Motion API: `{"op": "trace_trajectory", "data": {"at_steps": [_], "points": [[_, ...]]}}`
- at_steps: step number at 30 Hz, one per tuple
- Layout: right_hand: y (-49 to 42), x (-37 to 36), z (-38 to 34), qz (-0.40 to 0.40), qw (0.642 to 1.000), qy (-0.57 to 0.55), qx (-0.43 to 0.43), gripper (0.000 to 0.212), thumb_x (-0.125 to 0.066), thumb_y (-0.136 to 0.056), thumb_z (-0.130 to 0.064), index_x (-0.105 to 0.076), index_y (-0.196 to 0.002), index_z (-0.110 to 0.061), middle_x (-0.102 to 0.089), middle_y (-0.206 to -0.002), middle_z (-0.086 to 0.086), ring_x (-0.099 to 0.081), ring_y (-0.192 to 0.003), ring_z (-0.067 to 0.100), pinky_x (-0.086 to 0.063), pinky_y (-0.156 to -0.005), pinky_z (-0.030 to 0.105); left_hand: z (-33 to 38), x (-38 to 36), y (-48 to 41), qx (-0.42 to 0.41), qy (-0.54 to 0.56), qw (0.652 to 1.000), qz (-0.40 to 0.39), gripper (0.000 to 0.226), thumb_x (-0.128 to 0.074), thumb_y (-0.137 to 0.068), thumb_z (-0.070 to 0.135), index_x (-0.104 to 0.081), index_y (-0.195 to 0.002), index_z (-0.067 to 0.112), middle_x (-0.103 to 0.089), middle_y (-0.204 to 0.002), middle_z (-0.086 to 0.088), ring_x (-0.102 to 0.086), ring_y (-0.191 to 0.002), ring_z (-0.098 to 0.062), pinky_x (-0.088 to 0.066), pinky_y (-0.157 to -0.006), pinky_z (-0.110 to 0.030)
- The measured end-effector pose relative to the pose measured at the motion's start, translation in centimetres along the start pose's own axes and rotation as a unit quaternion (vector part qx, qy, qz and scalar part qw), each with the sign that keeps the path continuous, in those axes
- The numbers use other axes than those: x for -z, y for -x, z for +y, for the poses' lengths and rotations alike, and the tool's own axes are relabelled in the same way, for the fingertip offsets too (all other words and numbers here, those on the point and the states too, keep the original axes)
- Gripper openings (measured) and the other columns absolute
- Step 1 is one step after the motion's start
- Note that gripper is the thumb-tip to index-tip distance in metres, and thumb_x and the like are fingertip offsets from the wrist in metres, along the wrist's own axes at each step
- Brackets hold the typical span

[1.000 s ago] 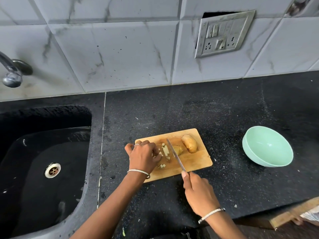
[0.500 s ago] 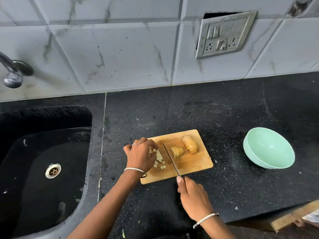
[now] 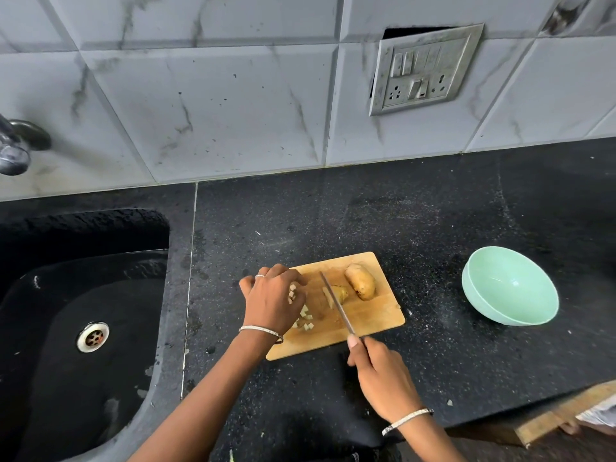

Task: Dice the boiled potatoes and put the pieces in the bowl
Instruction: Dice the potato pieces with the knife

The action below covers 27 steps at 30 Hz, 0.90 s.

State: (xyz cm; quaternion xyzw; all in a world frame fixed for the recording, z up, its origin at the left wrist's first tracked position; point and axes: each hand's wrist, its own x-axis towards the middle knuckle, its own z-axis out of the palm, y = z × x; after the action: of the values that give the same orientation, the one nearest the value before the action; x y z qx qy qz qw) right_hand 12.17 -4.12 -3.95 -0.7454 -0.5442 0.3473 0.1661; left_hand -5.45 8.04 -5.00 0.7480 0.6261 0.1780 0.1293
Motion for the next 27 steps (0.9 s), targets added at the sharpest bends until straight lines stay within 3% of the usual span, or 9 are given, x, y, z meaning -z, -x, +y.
{"op": "trace_trajectory", "data": {"at_steps": [6, 11, 20, 27], "points": [[-0.6, 1.2, 1.3, 0.046, 0.998, -0.043, -0.024, 0.04, -0.038, -0.101, -0.045, -0.061, -0.077, -0.022, -0.058, -0.061, -0.012, -0.061, -0.069, 0.016, -0.047, -0.073, 0.037, 2.5, -1.4, 0.1, -0.044, -0.001, 0.998, -0.046, 0.04, -0.064, -0.075, 0.061, -0.058, -0.108, 0.041, -0.065, -0.104, 0.02, -0.05, -0.11, -0.008, -0.019, -0.087, -0.037], [-0.4, 0.9, 1.9, 0.043, 0.998, -0.052, -0.019, 0.041, -0.039, -0.101, -0.045, -0.061, -0.074, -0.023, -0.055, -0.053, -0.009, -0.055, -0.056, 0.011, -0.044, -0.065, 0.035, 2.8, -2.6, -0.1, -0.029, -0.005, 0.998, -0.048, 0.037, -0.063, -0.075, 0.062, -0.058, -0.104, 0.04, -0.066, -0.104, 0.021, -0.05, -0.111, -0.008, -0.022, -0.091, -0.04], [-0.1, 0.2, 2.0, 0.008, 0.998, -0.055, -0.006, 0.044, -0.037, -0.1, -0.051, -0.06, -0.074, -0.024, -0.056, -0.053, -0.011, -0.054, -0.054, 0.005, -0.041, -0.06, 0.028, 2.0, -2.6, -0.1, -0.045, 0.051, 0.997, -0.027, 0.031, -0.072, -0.071, 0.057, -0.063, -0.094, 0.038, -0.065, -0.094, 0.024, -0.05, -0.107, -0.006, -0.02, -0.093, -0.037], [-0.2, 0.3, 2.2, 0.014, 0.998, -0.054, 0.002, 0.044, -0.037, -0.1, -0.05, -0.06, -0.073, -0.024, -0.054, -0.053, -0.006, -0.052, -0.05, 0.006, -0.044, -0.06, 0.032, 1.0, -2.5, 0.2, -0.022, 0.07, 0.997, -0.023, 0.032, -0.073, -0.069, 0.058, -0.061, -0.09, 0.036, -0.064, -0.085, 0.024, -0.052, -0.104, -0.005, -0.019, -0.09, -0.034]]}}
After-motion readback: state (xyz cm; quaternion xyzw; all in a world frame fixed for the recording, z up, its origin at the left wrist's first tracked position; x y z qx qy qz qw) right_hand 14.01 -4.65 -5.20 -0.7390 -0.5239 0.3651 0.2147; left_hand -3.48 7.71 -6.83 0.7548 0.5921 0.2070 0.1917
